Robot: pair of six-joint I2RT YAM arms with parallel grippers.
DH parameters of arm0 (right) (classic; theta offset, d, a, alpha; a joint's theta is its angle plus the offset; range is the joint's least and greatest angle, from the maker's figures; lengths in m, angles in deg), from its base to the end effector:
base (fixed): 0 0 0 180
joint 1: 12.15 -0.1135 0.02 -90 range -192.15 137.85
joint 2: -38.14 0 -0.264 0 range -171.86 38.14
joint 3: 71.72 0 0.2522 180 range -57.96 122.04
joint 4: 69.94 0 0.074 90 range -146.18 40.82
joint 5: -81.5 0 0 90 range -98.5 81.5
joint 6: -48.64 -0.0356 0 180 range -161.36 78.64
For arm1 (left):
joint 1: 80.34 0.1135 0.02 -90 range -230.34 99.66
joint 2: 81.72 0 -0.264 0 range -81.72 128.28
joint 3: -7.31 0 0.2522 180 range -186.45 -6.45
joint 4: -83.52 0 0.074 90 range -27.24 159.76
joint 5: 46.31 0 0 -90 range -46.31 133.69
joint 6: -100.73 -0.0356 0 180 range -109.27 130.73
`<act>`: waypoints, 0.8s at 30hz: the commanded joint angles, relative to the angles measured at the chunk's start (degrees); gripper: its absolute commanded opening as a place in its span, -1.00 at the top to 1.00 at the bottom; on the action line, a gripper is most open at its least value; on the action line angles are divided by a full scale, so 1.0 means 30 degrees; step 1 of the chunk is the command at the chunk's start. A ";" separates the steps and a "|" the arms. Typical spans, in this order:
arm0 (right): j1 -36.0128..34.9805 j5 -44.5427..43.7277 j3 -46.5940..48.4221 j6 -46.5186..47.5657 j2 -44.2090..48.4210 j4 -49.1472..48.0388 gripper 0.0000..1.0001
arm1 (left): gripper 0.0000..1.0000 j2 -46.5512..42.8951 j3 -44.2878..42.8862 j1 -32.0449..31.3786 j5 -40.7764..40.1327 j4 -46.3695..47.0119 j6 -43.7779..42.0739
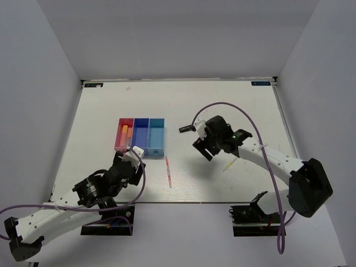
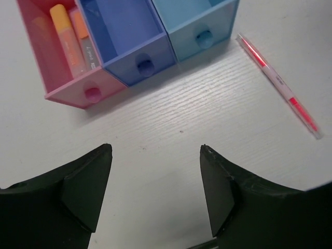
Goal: Sort the stationery into containers
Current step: Grab a piece of stationery with the left arm
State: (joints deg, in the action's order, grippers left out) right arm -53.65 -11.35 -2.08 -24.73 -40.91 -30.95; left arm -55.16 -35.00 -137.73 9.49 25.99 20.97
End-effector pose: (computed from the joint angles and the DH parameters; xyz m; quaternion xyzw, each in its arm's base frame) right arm 0.2194 0.1918 0.2495 -0.4463 0.8211 0.0537 0.3517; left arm 0.0728 -0.0766 0.2311 0.2388 0.8476 0.0057 0.4737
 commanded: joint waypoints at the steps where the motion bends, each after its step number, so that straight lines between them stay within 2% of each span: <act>1: 0.0267 -0.0045 -0.1192 -0.0471 0.1501 -0.0853 -0.54 | -0.58 0.0546 -0.0325 -0.0061 0.1522 0.0556 -0.0395; 2: 0.0325 0.0013 -0.1484 -0.0646 0.1621 -0.0824 -0.54 | -0.53 0.0781 -0.0296 -0.0061 0.1728 0.0672 -0.0367; 3: 0.0558 0.0419 -0.1951 -0.0851 0.1883 -0.0649 -0.35 | -0.49 0.0870 -0.0267 -0.0032 0.1991 0.0848 -0.0395; 5: 0.0735 0.0686 -0.2422 -0.0941 0.2469 -0.0500 -0.06 | -0.18 0.1425 -0.0179 -0.0032 0.3104 0.1607 -0.0542; 6: 0.1026 0.0745 -0.2657 -0.1057 0.2675 -0.0530 0.22 | 0.11 0.1892 -0.0324 -0.0061 0.3600 0.1785 -0.0513; 9: 0.1526 0.0804 -0.3272 -0.1088 0.2969 -0.0851 0.68 | 0.53 0.3095 -0.0850 -0.0060 0.4159 0.1845 -0.0075; 10: 0.1904 0.0630 -0.3448 -0.1262 0.2941 -0.0998 0.68 | 0.59 0.3387 -0.0997 -0.0032 0.4365 0.1787 0.0507; 11: 0.2111 0.0338 -0.3537 -0.1263 0.2824 -0.1115 0.61 | 0.59 0.4347 -0.1463 -0.0032 0.4657 0.1845 0.0802; 12: 0.2258 0.0075 -0.3480 -0.1263 0.2736 -0.1232 0.23 | 0.50 0.4560 -0.1642 -0.0061 0.4950 0.1903 0.1037; 13: 0.2637 -0.0537 -0.3450 -0.1234 0.2619 -0.1176 -0.06 | 0.26 0.4968 -0.1933 -0.0032 0.5040 0.1962 0.1301; 14: 0.2756 -0.0833 -0.3450 -0.1321 0.2386 -0.1117 -0.22 | -0.03 0.5349 -0.2139 -0.0032 0.5099 0.2137 0.2319; 16: 0.3021 -0.1012 -0.3101 -0.1322 0.2209 -0.0738 -0.35 | -0.26 0.5850 -0.2434 -0.0032 0.5013 0.2372 0.3551; 18: 0.3255 -0.1071 -0.2982 -0.1584 0.2411 -0.0618 -0.27 | -0.34 0.6725 -0.2754 -0.0032 0.4340 0.2606 0.5542; 22: 0.3431 -0.0837 -0.2952 -0.1820 0.2676 -0.0501 0.19 | -0.28 0.8777 -0.3576 -0.0061 0.3404 0.2432 0.8330; 24: 0.3607 -0.0982 -0.2806 -0.1966 0.2589 -0.0152 0.32 | -0.26 1.0500 -0.4219 -0.0236 0.2761 0.2607 0.9445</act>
State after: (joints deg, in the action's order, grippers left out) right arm -43.37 -13.34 -12.33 -29.50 -34.02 -32.24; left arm -27.92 -44.38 -137.86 21.27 32.59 40.80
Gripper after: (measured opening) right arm 0.364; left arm 0.636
